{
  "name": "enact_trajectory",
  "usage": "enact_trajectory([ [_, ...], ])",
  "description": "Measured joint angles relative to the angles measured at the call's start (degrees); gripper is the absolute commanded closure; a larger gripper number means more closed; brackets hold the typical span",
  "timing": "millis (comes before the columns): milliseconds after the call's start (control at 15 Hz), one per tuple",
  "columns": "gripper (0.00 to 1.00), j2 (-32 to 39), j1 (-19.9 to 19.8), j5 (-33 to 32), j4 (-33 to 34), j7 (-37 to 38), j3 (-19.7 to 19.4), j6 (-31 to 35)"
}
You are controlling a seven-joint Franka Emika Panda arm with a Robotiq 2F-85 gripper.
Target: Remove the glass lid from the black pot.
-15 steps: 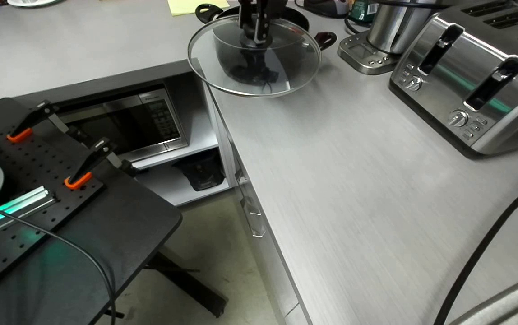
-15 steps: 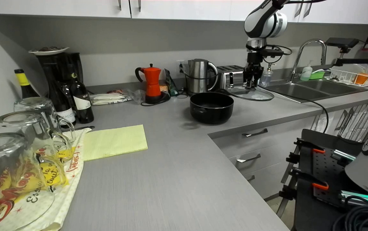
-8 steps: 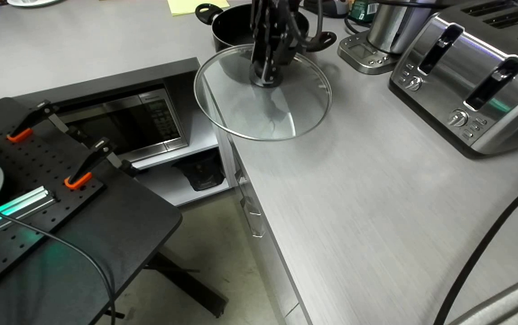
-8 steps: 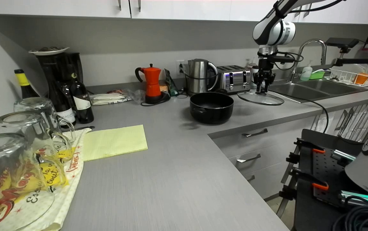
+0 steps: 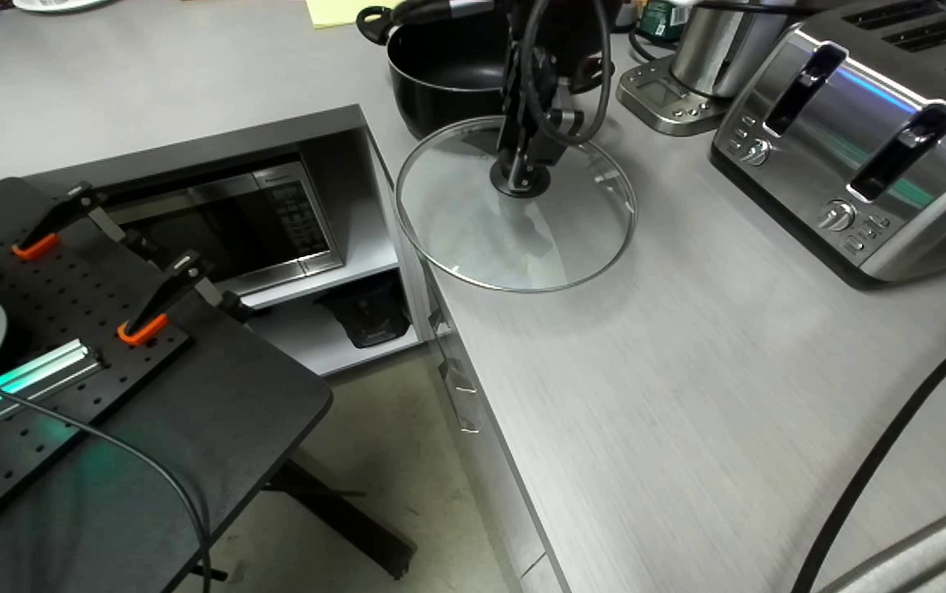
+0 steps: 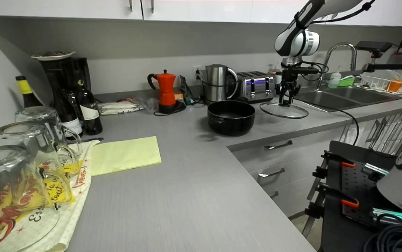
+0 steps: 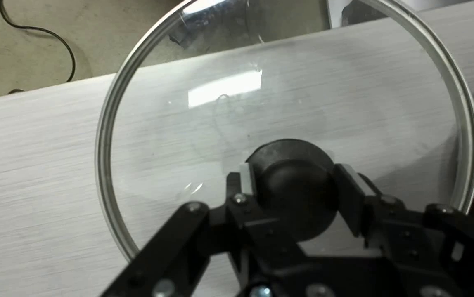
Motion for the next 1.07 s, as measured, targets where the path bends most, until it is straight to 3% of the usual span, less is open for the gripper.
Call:
enact_trajectory([
  [1067, 0.75, 12.9, 3.8, -3.5, 10.6, 10.9, 0.8, 1.7],
])
